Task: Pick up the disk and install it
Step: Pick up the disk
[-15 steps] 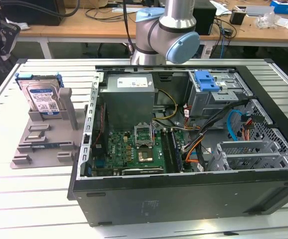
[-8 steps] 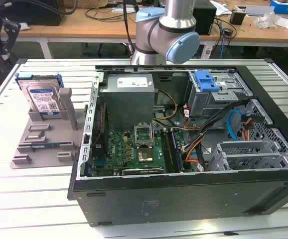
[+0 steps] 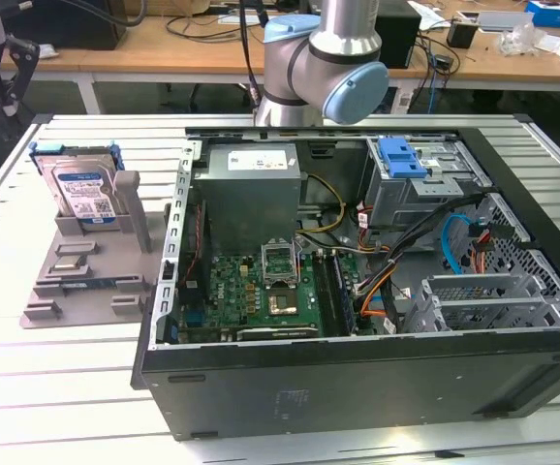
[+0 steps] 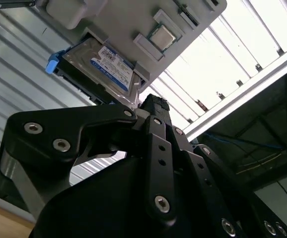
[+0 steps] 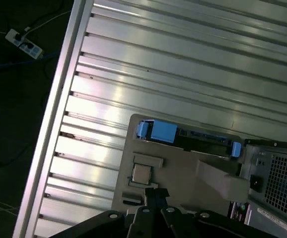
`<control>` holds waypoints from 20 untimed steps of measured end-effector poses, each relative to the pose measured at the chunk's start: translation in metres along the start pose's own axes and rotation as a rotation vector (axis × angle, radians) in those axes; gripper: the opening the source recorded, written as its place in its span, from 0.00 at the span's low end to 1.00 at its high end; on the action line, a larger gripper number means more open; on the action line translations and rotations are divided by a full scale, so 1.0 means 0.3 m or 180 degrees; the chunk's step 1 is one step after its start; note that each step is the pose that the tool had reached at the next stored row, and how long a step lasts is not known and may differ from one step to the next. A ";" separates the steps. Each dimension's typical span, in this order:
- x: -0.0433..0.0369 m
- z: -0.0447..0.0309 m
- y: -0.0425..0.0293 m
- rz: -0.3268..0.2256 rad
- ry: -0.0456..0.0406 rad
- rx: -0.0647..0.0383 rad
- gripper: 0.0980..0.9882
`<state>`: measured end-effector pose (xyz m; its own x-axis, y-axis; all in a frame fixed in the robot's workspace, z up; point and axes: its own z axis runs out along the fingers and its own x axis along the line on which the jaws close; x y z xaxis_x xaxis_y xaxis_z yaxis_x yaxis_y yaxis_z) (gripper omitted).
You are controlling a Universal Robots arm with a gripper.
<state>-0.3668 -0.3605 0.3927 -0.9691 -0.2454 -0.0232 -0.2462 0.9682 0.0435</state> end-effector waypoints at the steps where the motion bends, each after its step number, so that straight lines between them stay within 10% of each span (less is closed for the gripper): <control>1: 0.000 0.000 0.000 -0.0032 0.0001 -0.0001 0.01; 20: 0.000 0.000 0.000 -0.0696 0.0030 -0.0016 0.01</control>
<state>-0.3668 -0.3605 0.3927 -0.8927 -0.4500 -0.0232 -0.4506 0.8917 0.0435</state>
